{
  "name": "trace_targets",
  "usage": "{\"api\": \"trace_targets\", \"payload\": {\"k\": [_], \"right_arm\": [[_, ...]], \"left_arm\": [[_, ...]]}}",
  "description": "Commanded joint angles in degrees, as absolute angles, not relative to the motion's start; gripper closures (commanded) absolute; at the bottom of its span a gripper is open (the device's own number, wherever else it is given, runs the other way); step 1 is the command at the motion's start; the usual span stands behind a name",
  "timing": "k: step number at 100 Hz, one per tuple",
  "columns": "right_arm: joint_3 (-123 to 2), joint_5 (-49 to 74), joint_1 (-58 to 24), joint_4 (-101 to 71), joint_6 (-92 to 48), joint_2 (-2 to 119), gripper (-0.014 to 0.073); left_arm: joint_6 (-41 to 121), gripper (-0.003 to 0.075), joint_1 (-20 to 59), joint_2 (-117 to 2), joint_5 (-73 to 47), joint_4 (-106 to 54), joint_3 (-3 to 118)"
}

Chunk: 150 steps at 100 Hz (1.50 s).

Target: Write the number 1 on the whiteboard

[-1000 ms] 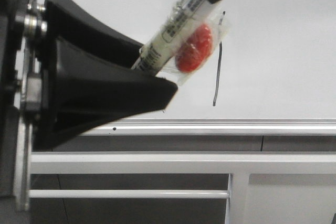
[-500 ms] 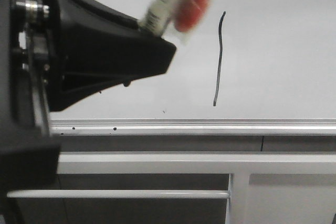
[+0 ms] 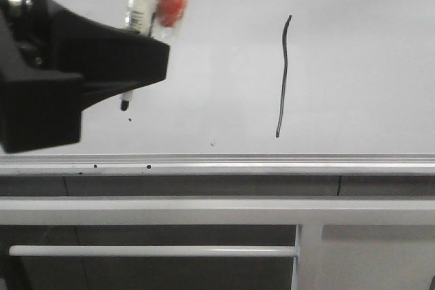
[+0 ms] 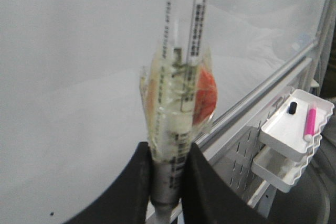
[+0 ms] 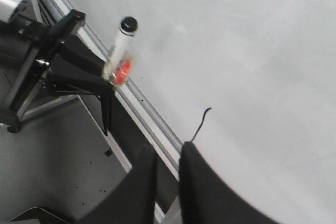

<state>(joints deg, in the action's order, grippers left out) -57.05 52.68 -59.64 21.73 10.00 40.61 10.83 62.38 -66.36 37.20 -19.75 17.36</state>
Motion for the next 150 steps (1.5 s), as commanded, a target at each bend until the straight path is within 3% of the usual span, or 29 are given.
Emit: {"api": "trace_targets", "payload": {"k": [1,24,47,67,93,150], "right_arm": [[-58.79,52.22,-59.52,25.57,13.08,38.91,0.0657],[-53.64,48.89,-59.52,34.38,19.58,32.25,0.0654],[-40.87,42.63,-59.52,46.46,33.05,23.43,0.0654],[-31.75,38.97,-59.52,55.31,40.55,18.19,0.0654],[-28.47,38.70,-59.52,55.69,40.55,18.30,0.0654],[-26.35,37.94,-59.52,56.48,40.55,18.40,0.0654]], "left_arm": [[10.15,0.0741,66.33,-65.75,49.73,-27.31,15.11],[10.26,0.0741,78.17,-71.15,63.87,-42.90,11.30],[6.49,0.0741,86.01,-85.09,79.36,-55.12,11.67],[0.92,0.0741,85.93,-93.36,79.36,-58.48,15.15],[4.56,0.0741,85.60,-92.35,79.36,-61.54,17.24],[4.03,0.0741,75.01,-92.35,79.36,-55.51,19.93]]}}
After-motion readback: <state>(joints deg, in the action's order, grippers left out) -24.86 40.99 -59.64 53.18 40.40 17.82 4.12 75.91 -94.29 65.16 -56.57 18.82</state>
